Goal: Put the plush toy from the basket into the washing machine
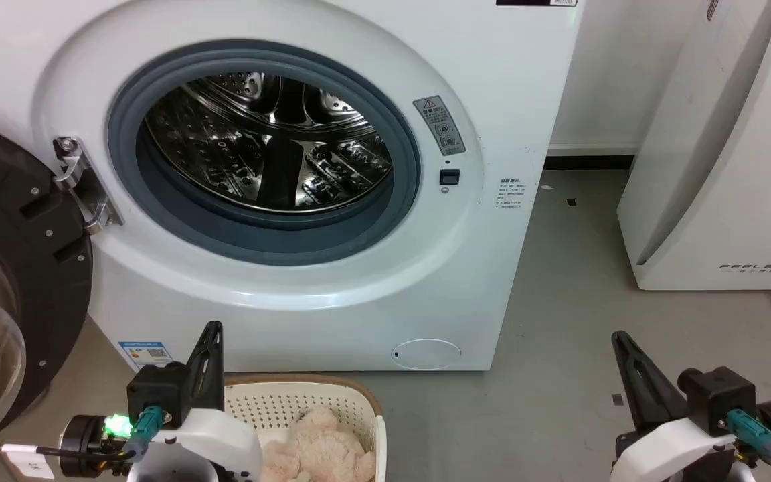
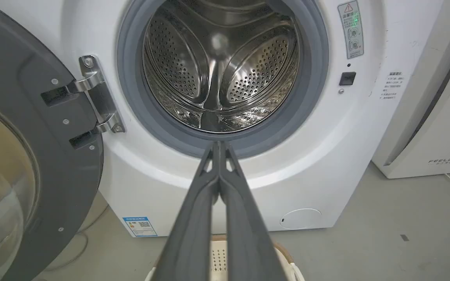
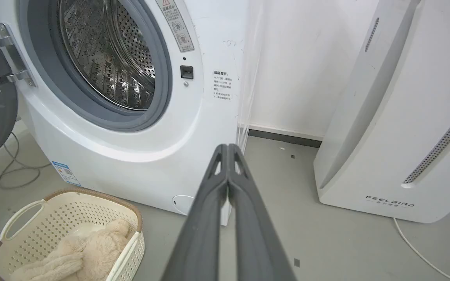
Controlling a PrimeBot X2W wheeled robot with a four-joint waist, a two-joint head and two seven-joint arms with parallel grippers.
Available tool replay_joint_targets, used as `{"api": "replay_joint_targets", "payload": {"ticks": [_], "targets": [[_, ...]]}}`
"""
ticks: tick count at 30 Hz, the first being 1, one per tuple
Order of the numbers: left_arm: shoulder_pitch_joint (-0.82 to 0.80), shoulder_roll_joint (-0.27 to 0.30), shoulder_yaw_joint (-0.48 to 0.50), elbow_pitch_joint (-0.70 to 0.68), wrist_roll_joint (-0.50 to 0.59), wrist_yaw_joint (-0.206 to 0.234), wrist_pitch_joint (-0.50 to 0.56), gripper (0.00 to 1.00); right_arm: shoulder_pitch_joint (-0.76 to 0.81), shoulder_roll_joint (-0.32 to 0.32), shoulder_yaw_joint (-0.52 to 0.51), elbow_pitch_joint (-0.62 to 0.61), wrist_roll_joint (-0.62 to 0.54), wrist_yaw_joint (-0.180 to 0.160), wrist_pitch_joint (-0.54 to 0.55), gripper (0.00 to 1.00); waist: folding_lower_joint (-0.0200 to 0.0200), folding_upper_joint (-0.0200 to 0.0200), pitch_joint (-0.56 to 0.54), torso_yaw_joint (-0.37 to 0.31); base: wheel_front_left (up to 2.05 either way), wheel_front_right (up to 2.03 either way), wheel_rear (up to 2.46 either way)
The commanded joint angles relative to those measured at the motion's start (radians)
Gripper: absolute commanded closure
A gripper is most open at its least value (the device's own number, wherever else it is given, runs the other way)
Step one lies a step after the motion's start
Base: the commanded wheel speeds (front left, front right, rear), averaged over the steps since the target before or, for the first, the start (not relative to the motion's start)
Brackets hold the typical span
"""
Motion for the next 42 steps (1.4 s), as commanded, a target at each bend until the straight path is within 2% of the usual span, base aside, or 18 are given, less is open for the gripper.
{"api": "replay_joint_targets", "payload": {"ticks": [1, 18, 19, 33, 42], "targets": [[0.014, 0.000, 0.001, -0.004, 0.003, 0.003, 0.000, 1.00, -0.014, -0.001, 0.000, 0.002, -0.008, -0.001, 0.001, 1.00, 0.0000, -0.0001, 0.000, 0.000, 0.00, 0.00, 0.00], [0.014, 0.000, 0.001, -0.004, 0.003, 0.003, 0.000, 1.00, -0.014, -0.001, 0.000, 0.002, -0.008, -0.001, 0.001, 1.00, 0.0000, -0.0001, 0.000, 0.000, 0.00, 0.00, 0.00], [0.000, 0.000, 0.000, 0.000, 0.000, 0.000, 0.000, 0.00, 0.000, 0.000, 0.000, 0.000, 0.001, 0.000, 0.000, 0.00, 0.0000, -0.0001, 0.000, 0.000, 0.00, 0.00, 0.00], [-0.015, 0.000, -0.027, 0.018, -0.005, 0.024, -0.027, 0.00, 0.001, 0.000, -0.028, -0.019, 0.040, 0.000, -0.027, 0.00, 0.0000, -0.0001, 0.008, 0.000, 0.00, 0.00, 0.00], [-0.049, 0.003, -0.046, 0.074, -0.006, 0.024, -0.045, 0.00, -0.007, 0.000, -0.040, -0.031, 0.068, 0.000, -0.045, 0.00, 0.0000, -0.0001, 0.032, -0.002, 0.00, 0.00, 0.00]]}}
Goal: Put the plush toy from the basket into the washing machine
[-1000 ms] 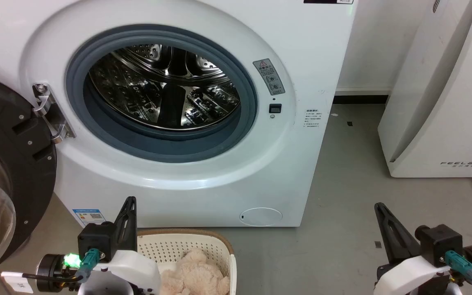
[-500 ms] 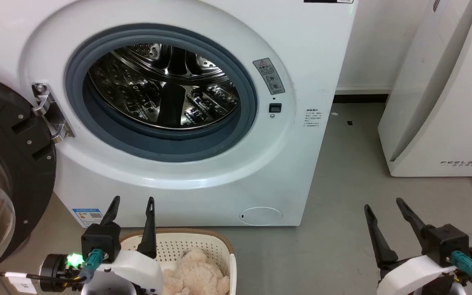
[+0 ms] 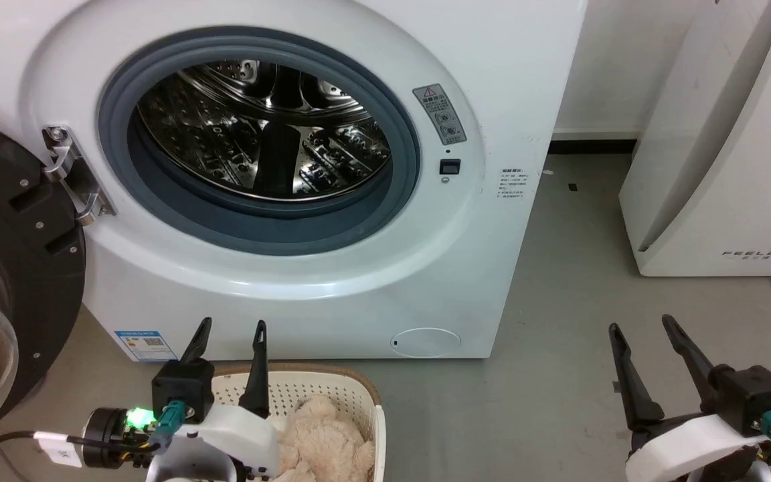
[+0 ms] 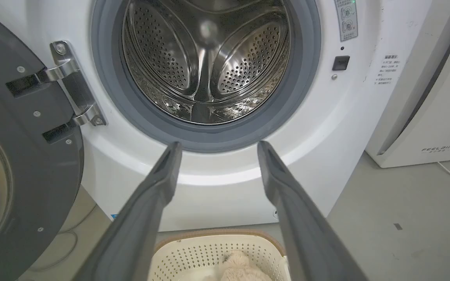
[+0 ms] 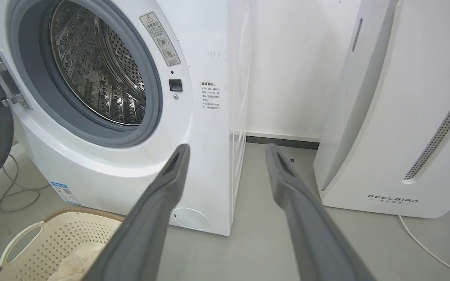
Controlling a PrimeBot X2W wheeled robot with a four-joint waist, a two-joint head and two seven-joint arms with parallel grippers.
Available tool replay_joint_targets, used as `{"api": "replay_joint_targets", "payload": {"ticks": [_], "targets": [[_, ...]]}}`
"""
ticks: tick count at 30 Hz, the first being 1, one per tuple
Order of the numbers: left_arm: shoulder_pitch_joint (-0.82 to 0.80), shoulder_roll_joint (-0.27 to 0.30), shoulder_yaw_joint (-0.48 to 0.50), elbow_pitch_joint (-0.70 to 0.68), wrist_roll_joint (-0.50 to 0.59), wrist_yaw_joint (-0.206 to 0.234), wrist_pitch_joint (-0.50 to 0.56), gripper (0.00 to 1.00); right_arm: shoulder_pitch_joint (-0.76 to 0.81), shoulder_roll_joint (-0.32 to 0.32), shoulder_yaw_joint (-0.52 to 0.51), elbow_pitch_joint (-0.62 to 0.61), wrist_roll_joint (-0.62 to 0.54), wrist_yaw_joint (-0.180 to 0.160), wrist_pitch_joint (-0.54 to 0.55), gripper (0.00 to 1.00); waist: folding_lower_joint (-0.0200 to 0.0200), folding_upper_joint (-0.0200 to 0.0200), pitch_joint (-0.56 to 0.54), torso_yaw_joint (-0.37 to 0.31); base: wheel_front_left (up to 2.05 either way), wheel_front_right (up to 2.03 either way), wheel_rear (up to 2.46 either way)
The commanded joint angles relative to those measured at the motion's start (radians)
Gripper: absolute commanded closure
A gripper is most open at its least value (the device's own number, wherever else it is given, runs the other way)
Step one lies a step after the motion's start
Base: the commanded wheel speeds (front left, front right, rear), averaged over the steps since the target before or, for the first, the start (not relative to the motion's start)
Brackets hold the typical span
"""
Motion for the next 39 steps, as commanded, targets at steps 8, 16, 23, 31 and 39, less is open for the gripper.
{"api": "replay_joint_targets", "payload": {"ticks": [8, 16, 23, 31, 39], "targets": [[-0.070, 0.011, -0.030, 0.112, 0.000, -0.004, -0.024, 0.00, -0.022, 0.000, -0.015, -0.016, 0.031, 0.000, -0.026, 0.00, 0.0000, 0.0000, 0.034, -0.005, 0.00, 0.00, 0.00], [-0.139, 0.022, -0.058, 0.246, 0.003, -0.013, -0.041, 0.00, -0.045, 0.000, -0.025, -0.030, 0.056, 0.000, -0.042, 0.00, 0.0000, 0.0000, 0.081, -0.017, 0.00, 0.00, 0.00], [-0.205, 0.033, -0.082, 0.363, 0.005, -0.018, -0.051, 0.00, -0.068, 0.000, -0.032, -0.043, 0.078, 0.000, -0.057, 0.00, 0.0000, 0.0000, 0.136, -0.030, 0.00, 0.00, 0.00], [-0.268, 0.055, -0.116, 0.467, 0.011, -0.020, -0.022, 0.00, -0.100, 0.000, -0.041, -0.061, 0.102, 0.000, -0.074, 0.00, 0.0000, 0.0000, 0.209, -0.050, 0.00, 0.00, 0.00], [-0.329, 0.095, -0.191, 0.555, 0.056, -0.030, 0.032, 0.00, -0.130, 0.000, -0.053, -0.078, 0.128, 0.000, -0.090, 0.00, 0.0000, 0.0000, 0.290, -0.070, 0.00, 0.00, 0.00]]}}
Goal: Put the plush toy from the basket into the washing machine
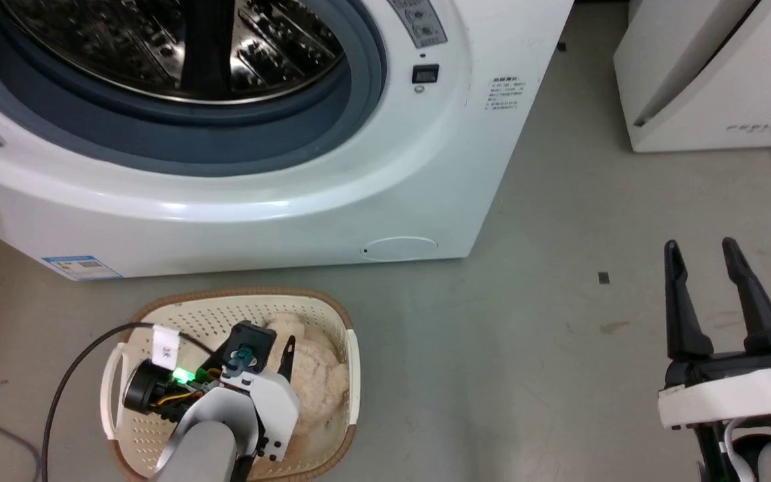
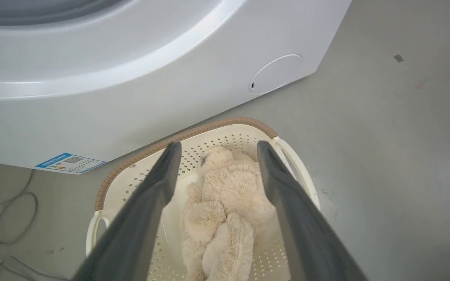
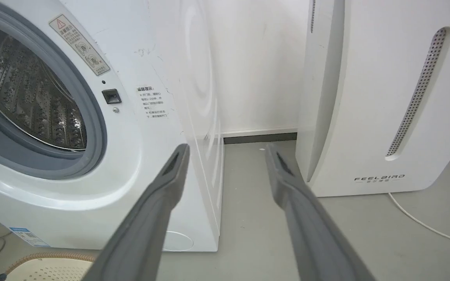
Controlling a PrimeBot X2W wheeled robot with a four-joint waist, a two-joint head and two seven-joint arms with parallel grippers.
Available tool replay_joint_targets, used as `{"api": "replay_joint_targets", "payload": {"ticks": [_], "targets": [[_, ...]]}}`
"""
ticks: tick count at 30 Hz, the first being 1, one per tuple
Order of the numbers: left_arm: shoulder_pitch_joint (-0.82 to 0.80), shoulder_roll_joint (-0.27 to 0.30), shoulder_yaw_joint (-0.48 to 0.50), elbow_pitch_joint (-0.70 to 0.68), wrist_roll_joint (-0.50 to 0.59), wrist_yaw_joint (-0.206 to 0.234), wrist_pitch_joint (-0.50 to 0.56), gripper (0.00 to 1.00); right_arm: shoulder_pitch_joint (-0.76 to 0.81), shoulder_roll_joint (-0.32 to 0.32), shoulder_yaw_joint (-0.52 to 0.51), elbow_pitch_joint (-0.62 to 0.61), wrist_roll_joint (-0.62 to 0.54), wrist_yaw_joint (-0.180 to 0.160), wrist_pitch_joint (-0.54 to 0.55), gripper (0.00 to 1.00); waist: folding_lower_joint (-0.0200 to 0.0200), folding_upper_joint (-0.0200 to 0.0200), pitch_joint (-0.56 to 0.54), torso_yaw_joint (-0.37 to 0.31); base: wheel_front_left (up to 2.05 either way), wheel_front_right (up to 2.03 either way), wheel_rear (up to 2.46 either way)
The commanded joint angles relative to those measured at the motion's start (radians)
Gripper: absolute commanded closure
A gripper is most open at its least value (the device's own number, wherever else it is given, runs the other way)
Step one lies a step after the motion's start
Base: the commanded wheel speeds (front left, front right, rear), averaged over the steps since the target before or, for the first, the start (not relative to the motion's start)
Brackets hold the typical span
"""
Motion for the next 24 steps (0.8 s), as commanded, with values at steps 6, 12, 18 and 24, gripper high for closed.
{"api": "replay_joint_targets", "payload": {"ticks": [6, 12, 18, 24], "targets": [[-0.081, 0.032, -0.064, 0.083, 0.037, -0.019, 0.050, 0.00, -0.047, 0.000, -0.013, -0.020, 0.031, 0.000, -0.022, 0.00, -0.0001, -0.0001, 0.083, -0.020, 0.00, 0.00, 0.00], [-0.123, 0.052, -0.102, 0.145, 0.047, -0.031, 0.119, 0.00, -0.074, 0.000, -0.019, -0.031, 0.055, -0.001, -0.034, 0.00, -0.0001, -0.0001, 0.144, -0.034, 0.00, 0.00, 0.00], [-0.148, 0.074, -0.128, 0.196, 0.047, -0.040, 0.183, 0.00, -0.089, 0.000, -0.024, -0.041, 0.071, -0.001, -0.045, 0.00, -0.0001, -0.0001, 0.190, -0.047, 0.00, 0.00, 0.00], [-0.194, 0.094, -0.165, 0.258, 0.051, -0.049, 0.210, 0.00, -0.111, 0.000, -0.039, -0.056, 0.087, -0.001, -0.057, 0.00, -0.0001, -0.0001, 0.252, -0.057, 0.00, 0.00, 0.00]]}}
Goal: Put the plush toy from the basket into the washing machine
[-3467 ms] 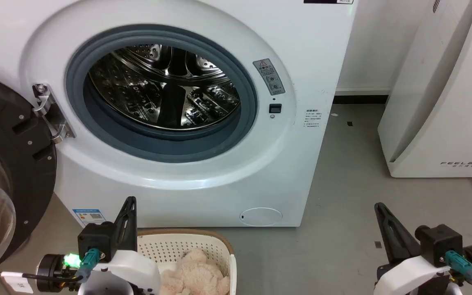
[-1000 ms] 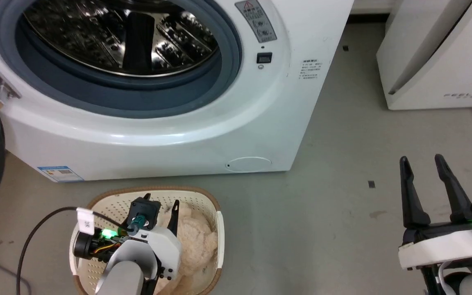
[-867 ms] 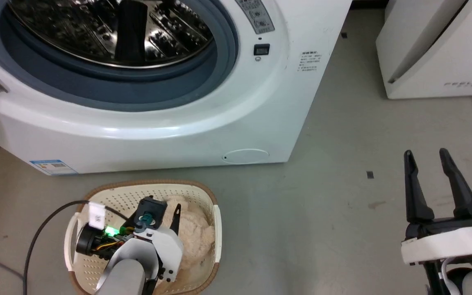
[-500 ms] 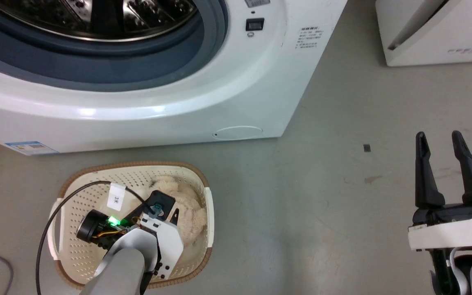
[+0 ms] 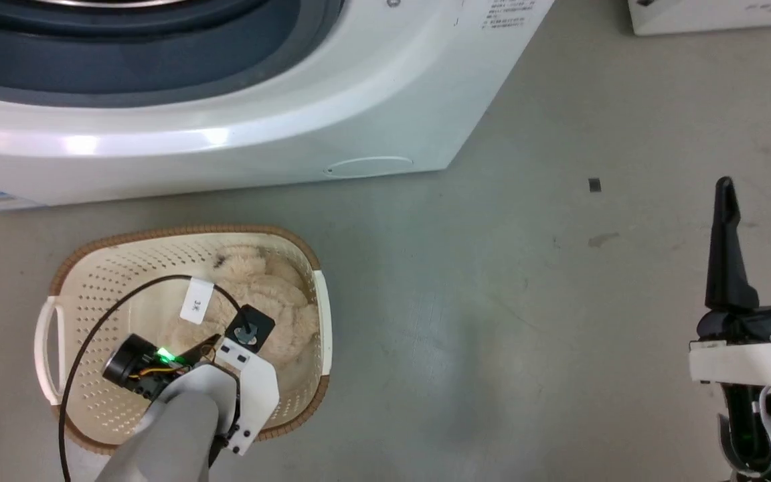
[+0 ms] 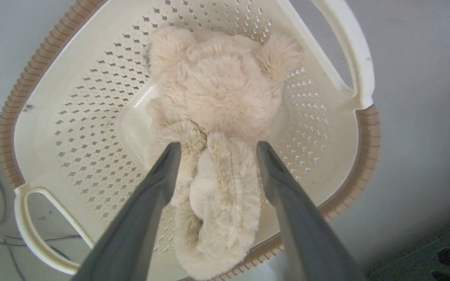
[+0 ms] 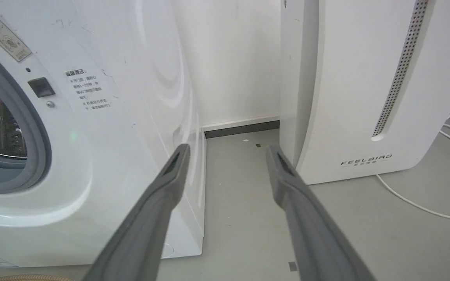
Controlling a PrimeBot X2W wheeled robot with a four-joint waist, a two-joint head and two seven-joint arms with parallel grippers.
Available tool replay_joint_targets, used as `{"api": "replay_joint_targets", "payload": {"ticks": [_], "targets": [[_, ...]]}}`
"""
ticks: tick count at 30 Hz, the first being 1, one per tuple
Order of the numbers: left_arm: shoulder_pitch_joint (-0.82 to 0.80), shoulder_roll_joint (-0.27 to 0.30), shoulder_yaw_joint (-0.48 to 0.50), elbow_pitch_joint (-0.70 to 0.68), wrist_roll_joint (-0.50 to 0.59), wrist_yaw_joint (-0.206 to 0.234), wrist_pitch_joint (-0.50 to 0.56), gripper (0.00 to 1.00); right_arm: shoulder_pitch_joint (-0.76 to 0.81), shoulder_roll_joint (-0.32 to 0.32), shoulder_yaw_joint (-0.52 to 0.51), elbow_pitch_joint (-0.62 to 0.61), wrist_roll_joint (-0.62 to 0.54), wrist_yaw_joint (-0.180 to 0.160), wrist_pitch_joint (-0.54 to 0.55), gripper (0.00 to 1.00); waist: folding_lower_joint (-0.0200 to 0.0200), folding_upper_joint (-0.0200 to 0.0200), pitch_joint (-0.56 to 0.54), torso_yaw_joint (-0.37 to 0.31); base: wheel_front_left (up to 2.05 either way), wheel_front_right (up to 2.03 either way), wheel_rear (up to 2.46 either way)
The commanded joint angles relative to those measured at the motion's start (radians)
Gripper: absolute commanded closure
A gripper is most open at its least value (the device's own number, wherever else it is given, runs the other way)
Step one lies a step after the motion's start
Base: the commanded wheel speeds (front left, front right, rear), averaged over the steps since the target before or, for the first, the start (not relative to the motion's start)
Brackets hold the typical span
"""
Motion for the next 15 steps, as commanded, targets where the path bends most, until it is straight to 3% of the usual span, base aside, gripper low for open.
{"api": "replay_joint_targets", "payload": {"ticks": [1, 15], "targets": [[-0.028, 0.010, -0.011, 0.024, 0.008, -0.005, 0.006, 0.00, -0.022, 0.000, -0.005, -0.010, 0.008, 0.000, -0.008, 0.00, -0.0002, 0.0000, 0.024, -0.006, 0.00, 0.00, 0.00], [-0.169, 0.068, -0.091, 0.168, 0.014, 0.001, 0.031, 0.00, -0.081, 0.000, -0.021, -0.045, 0.053, -0.001, -0.037, 0.00, -0.0002, 0.0000, 0.178, -0.038, 0.00, 0.00, 0.00]]}}
